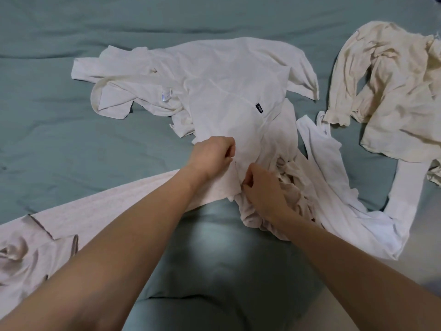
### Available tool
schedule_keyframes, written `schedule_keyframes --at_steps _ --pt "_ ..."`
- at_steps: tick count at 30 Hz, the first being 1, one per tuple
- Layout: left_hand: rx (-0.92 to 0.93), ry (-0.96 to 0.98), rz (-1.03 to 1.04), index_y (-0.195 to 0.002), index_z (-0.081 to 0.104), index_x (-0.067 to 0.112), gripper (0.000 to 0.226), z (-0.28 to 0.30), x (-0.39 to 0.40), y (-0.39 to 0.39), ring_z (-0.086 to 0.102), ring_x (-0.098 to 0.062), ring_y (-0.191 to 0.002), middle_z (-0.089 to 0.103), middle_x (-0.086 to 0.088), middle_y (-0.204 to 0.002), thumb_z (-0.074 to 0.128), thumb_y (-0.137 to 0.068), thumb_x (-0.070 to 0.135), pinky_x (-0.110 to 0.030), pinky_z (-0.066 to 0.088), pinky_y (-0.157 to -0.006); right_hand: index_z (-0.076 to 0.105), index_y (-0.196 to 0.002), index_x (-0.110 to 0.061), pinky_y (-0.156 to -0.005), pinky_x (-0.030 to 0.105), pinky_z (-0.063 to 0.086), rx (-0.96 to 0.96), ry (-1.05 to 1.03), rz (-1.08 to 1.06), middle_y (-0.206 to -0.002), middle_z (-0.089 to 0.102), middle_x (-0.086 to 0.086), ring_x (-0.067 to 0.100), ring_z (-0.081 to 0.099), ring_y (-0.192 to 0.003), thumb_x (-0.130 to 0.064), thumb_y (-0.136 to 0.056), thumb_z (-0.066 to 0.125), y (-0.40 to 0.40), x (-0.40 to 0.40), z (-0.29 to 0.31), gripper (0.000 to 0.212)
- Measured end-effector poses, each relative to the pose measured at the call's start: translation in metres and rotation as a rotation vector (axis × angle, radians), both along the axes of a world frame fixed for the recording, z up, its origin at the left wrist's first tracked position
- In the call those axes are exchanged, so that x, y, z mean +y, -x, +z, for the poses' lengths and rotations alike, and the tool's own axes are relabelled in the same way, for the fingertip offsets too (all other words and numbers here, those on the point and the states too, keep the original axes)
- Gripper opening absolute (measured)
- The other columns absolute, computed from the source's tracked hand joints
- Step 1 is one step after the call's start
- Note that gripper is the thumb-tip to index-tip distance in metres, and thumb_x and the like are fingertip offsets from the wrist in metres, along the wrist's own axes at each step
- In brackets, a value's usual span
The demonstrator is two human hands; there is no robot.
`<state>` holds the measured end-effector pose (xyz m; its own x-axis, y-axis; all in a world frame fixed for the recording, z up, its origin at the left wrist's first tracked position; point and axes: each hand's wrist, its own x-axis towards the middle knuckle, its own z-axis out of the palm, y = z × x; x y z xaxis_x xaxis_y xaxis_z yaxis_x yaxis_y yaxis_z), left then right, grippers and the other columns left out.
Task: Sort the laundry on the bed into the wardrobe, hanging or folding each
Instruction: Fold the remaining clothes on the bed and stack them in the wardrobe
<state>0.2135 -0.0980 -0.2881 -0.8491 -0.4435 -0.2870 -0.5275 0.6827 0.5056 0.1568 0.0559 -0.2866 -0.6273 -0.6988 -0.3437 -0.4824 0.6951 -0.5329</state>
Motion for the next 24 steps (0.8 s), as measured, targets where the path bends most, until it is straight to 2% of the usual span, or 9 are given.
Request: schedule_keyframes --at_steps 2,5,8,11,13,16,19,22,24 --pt "0.001 0.017 -0.013 -0.085 0.055 0.024 0.012 0.004 0.001 -0.002 0.054 -0.019 -0.088 0.058 0.009 -0.089 0.056 -0.082 0.012 -0.030 0.036 -0.068 0.051 -0.082 -0.012 -0.066 0.034 0.048 0.036 -0.021 0.071 -0.071 0.056 0.001 0.017 0.052 -0.067 -0.010 -0.092 0.050 -0.001 -0.002 0.005 0.011" --pt "0.026 -0.021 0.040 -0.099 0.061 0.022 0.017 0.016 -0.004 -0.012 0.056 -0.019 -0.097 0.061 0.004 -0.104 0.055 -0.085 0.014 -0.033 0.045 -0.078 0.052 -0.083 -0.015 -0.065 0.033 0.050 0.079 0.007 0.139 -0.073 0.056 -0.002 0.015 0.053 -0.066 -0.014 -0.093 0.054 -0.005 -0.011 0.023 0.009" --pt "0.082 -0.079 0.208 -0.097 0.064 0.024 0.016 0.034 -0.022 -0.050 0.060 -0.019 -0.094 0.065 0.004 -0.100 0.055 -0.087 0.017 -0.037 0.050 -0.081 0.055 -0.087 -0.015 -0.069 0.032 0.051 0.076 0.044 0.228 -0.078 0.061 -0.001 0.015 0.057 -0.071 -0.017 -0.091 0.058 -0.021 -0.034 0.044 0.006" --pt "0.067 -0.049 0.373 -0.095 0.065 0.025 0.014 0.048 -0.044 -0.129 0.063 -0.023 -0.091 0.069 0.002 -0.098 0.054 -0.090 0.019 -0.038 0.052 -0.080 0.057 -0.081 -0.015 -0.067 0.034 0.048 0.035 0.102 0.305 -0.072 0.062 0.001 0.018 0.057 -0.068 -0.013 -0.088 0.060 -0.060 -0.068 0.054 0.008" --pt "0.028 -0.018 0.474 -0.095 0.066 0.022 0.012 0.055 -0.053 -0.197 0.064 -0.026 -0.091 0.070 -0.001 -0.098 0.056 -0.089 0.017 -0.037 0.051 -0.080 0.053 -0.074 -0.018 -0.062 0.030 0.041 -0.045 0.141 0.358 -0.058 0.051 -0.007 0.013 0.048 -0.059 -0.009 -0.085 0.059 -0.099 -0.090 0.057 0.016" --pt "-0.031 0.016 0.679 -0.091 0.066 0.022 0.009 0.058 -0.058 -0.297 0.064 -0.027 -0.094 0.071 -0.001 -0.098 0.059 -0.088 0.019 -0.039 0.051 -0.083 0.054 -0.072 -0.020 -0.066 0.032 0.041 -0.157 0.157 0.449 -0.058 0.048 -0.010 0.016 0.049 -0.065 -0.008 -0.081 0.061 -0.161 -0.119 0.054 0.015" --pt "-0.060 0.101 0.825 -0.093 0.069 0.020 0.011 0.056 -0.055 -0.367 0.061 -0.028 -0.099 0.067 -0.004 -0.102 0.061 -0.086 0.023 -0.039 0.049 -0.086 0.062 -0.083 -0.015 -0.075 0.036 0.047 -0.257 0.187 0.605 -0.073 0.059 -0.005 0.019 0.056 -0.076 -0.010 -0.079 0.065 -0.219 -0.138 0.050 0.007" --pt "-0.081 0.148 0.969 -0.104 0.069 0.014 0.020 0.052 -0.051 -0.403 0.051 -0.032 -0.107 0.058 -0.011 -0.113 0.063 -0.087 0.024 -0.038 0.043 -0.094 0.062 -0.106 -0.011 -0.090 0.037 0.041 -0.249 0.134 0.738 -0.106 0.062 0.008 0.026 0.055 -0.102 -0.017 -0.080 0.068 -0.266 -0.146 0.039 0.027" --pt "-0.022 0.043 1.034 -0.110 0.064 0.012 0.028 0.051 -0.048 -0.415 0.053 -0.030 -0.106 0.054 -0.013 -0.115 0.066 -0.086 0.025 -0.032 0.040 -0.093 0.055 -0.121 -0.010 -0.096 0.034 0.036 -0.199 0.074 0.719 -0.120 0.056 0.010 0.028 0.048 -0.113 -0.022 -0.082 0.068 -0.284 -0.150 0.032 0.043"
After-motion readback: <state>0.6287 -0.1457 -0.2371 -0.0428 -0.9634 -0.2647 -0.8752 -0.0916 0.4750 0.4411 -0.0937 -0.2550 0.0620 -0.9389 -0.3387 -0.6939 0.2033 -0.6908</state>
